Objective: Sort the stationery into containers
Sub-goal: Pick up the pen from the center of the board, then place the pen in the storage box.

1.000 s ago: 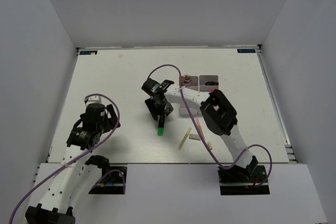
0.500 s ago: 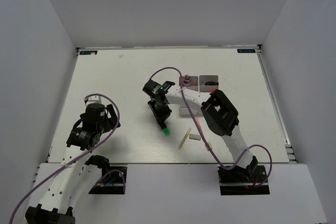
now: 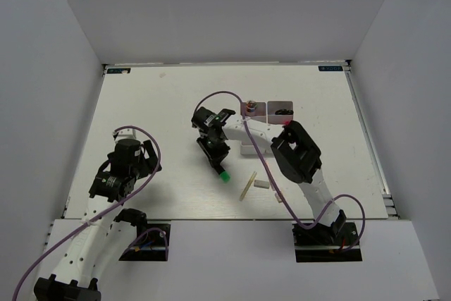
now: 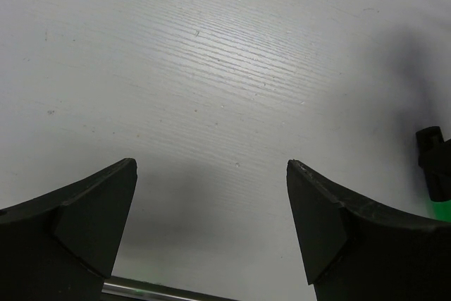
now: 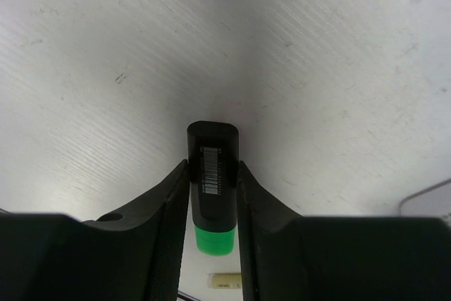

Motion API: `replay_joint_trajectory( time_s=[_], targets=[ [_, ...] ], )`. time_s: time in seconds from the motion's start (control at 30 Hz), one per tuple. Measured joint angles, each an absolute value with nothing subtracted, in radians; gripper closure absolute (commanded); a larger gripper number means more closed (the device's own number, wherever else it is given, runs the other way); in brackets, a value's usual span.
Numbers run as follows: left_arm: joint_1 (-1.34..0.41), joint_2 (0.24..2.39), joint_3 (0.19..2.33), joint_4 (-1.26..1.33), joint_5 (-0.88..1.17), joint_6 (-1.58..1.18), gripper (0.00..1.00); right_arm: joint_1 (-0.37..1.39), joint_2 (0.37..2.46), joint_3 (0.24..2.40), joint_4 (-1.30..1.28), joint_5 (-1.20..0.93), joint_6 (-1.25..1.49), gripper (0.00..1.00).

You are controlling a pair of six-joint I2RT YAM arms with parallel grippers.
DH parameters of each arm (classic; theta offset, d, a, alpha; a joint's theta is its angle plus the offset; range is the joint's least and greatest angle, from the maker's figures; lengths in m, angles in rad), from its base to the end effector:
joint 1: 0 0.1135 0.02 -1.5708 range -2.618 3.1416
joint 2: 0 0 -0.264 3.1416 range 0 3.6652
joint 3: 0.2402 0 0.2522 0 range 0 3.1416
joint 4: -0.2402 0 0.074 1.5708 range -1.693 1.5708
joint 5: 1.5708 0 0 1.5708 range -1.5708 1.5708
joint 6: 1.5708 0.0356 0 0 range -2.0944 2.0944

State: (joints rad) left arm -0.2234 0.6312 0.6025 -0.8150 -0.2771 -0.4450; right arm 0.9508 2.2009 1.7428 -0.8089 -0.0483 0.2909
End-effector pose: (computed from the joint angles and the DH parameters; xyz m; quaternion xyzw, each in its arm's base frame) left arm 0.1244 -0.0183 0.2414 -0.1512 0.9146 0.0064 0.3750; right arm 0.2627 0.3710 0.1677 -0.3236 0.9337 0.1074 0.1092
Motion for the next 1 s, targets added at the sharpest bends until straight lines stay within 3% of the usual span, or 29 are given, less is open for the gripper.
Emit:
replay_joint_trajectory(
  time_s=[0.53, 1.0],
  targets=[
    [-0.223, 0.628, 0.603, -0.815, -0.276, -0.445, 0.02, 0.950, 1.843, 1.675, -0.778, 0.060, 0.102, 1.00],
    [-0.223, 0.630, 0.603, -0.815, -0.273, -0.445, 0.02, 0.847, 1.508, 1.356, -0.538, 0.359, -0.003, 1.00]
  ],
)
